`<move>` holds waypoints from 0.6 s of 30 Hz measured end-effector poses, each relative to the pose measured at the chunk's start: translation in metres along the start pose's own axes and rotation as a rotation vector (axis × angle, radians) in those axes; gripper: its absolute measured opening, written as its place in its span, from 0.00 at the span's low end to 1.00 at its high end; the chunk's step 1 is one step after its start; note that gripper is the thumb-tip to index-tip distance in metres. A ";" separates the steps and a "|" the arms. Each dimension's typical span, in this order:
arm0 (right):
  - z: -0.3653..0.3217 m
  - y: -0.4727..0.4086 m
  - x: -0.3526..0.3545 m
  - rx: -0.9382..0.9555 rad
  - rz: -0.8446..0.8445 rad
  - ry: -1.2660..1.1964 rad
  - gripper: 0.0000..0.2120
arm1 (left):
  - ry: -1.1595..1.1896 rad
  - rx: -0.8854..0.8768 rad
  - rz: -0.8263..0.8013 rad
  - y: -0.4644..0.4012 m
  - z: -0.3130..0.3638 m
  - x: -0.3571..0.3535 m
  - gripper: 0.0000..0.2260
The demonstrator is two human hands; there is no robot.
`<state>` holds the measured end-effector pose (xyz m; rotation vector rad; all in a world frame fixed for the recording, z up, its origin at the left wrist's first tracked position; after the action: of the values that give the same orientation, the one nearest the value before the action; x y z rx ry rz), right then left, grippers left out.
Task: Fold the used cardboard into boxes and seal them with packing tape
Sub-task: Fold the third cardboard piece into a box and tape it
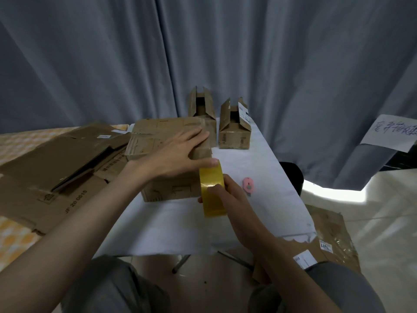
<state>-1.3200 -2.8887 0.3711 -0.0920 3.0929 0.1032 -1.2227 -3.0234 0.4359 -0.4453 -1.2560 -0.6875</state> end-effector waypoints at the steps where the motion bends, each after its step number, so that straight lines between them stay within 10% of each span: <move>1: 0.001 0.000 0.000 -0.012 -0.004 0.005 0.17 | -0.012 -0.006 -0.026 0.001 0.001 -0.001 0.52; 8: -0.003 -0.009 0.037 0.024 0.100 0.023 0.13 | -0.030 -0.020 -0.096 0.000 0.003 -0.002 0.59; 11: -0.003 -0.027 0.090 0.043 0.305 0.473 0.13 | -0.014 -0.015 -0.101 0.000 0.003 -0.004 0.60; 14: 0.025 -0.055 0.109 -0.070 0.158 1.078 0.17 | -0.020 -0.023 -0.093 0.003 0.004 -0.005 0.61; 18: 0.049 -0.065 0.122 -0.180 0.054 1.214 0.16 | -0.024 -0.033 -0.087 0.003 0.005 -0.003 0.62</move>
<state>-1.4356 -2.9569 0.3121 -0.1041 4.2858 0.4926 -1.2251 -3.0173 0.4345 -0.4289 -1.2944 -0.7797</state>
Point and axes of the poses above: each hand's wrist, its own y-axis away from the middle knuckle, its own x-axis out of the back of the hand, z = x × y, the point moved 8 cm from there along -y, towards the middle knuckle, and after that the axes turned 7 degrees about -z, right-handed, at the moved point
